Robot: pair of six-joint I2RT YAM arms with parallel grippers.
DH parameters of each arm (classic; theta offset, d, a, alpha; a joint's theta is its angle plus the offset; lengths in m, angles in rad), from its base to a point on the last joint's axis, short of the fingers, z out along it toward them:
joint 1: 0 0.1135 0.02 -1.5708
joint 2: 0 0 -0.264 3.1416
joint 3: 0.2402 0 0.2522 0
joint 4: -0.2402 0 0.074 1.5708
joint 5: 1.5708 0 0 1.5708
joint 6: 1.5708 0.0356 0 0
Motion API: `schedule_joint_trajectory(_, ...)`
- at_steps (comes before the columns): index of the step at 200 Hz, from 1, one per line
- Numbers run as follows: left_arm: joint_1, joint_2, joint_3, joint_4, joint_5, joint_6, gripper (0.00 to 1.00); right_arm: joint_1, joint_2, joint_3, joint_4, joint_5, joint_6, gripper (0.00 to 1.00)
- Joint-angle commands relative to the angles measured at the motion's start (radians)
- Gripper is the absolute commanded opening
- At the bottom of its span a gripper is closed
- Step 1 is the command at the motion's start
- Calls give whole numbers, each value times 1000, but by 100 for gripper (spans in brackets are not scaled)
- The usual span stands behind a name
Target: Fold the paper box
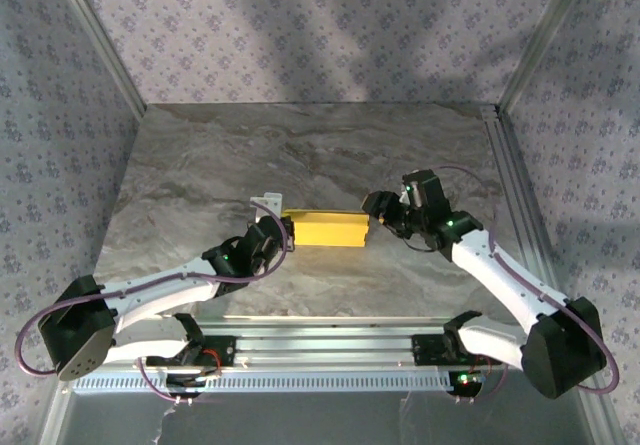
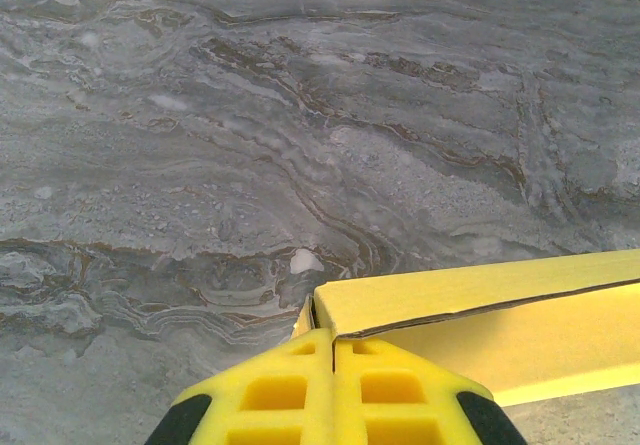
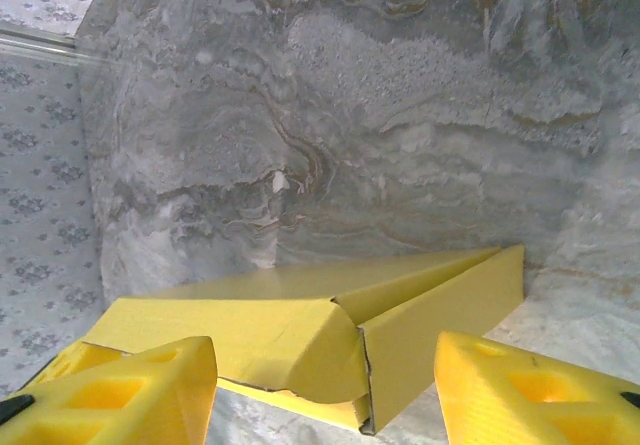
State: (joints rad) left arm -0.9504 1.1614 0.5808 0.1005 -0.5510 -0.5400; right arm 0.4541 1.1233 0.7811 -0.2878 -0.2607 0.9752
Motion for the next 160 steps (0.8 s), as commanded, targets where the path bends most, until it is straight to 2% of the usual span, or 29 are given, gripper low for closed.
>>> schedule_joint_trajectory(1, -12, 28, -23, -137, 24, 0, 0, 5, -10, -19, 13, -28, 84, 61)
schedule_joint_trajectory(62, -21, 35, -10, -142, 13, -2, 0, -1, 4, -86, 86, -38, 109, 59)
schedule_joint_trajectory(121, -22, 25, -6, -154, 7, -3, 0, 3, -4, -122, 110, -35, 126, 48)
schedule_joint_trajectory(160, -23, 27, 3, -158, 11, -5, 0, 0, 7, -160, 127, -33, 123, 45)
